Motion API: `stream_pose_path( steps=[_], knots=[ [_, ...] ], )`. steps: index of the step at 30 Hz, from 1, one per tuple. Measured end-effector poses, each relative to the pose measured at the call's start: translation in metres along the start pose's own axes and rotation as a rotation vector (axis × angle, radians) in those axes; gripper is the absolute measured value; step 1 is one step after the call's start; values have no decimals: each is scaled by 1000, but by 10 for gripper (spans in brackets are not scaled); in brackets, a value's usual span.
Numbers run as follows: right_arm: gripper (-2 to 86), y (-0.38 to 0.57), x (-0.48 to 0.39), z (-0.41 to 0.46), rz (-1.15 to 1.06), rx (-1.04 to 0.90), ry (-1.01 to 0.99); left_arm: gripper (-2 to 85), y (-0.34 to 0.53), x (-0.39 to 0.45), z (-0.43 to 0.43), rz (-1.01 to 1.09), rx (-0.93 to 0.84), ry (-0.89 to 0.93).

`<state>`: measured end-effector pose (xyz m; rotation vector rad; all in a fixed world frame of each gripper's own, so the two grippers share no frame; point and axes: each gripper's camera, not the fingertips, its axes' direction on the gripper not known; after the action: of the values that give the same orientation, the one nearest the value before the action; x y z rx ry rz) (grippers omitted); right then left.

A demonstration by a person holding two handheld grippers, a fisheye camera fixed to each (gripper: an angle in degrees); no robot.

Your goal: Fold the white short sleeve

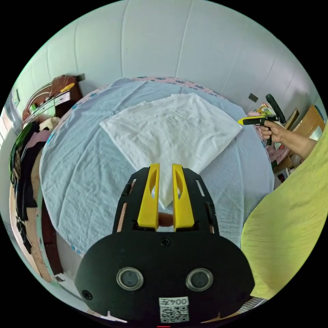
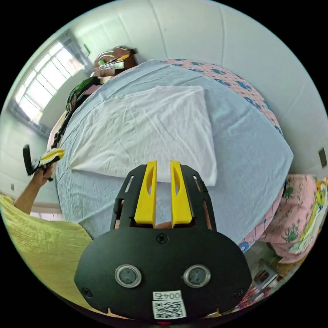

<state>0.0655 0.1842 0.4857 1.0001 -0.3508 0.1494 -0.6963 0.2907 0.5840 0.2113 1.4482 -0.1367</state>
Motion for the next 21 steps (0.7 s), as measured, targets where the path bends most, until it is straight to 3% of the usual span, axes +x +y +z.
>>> stream_pose_path(
  steps=[4, 8, 15, 21],
  knots=[
    [71, -9, -80, 37, -221, -30, 17, 91, 0, 10, 63, 39, -108, -5],
    [72, 4, -108, 83, -355, -155, 100, 88, 14, 5, 79, -4, -38, 78],
    [85, -4, -104, 61, -334, -81, 77, 103, -4, 53, 79, 46, 52, 61],
    [86, -17, -107, 88, -350, -167, 135, 93, -25, 144, 159, 206, -14, 94]
  ],
)
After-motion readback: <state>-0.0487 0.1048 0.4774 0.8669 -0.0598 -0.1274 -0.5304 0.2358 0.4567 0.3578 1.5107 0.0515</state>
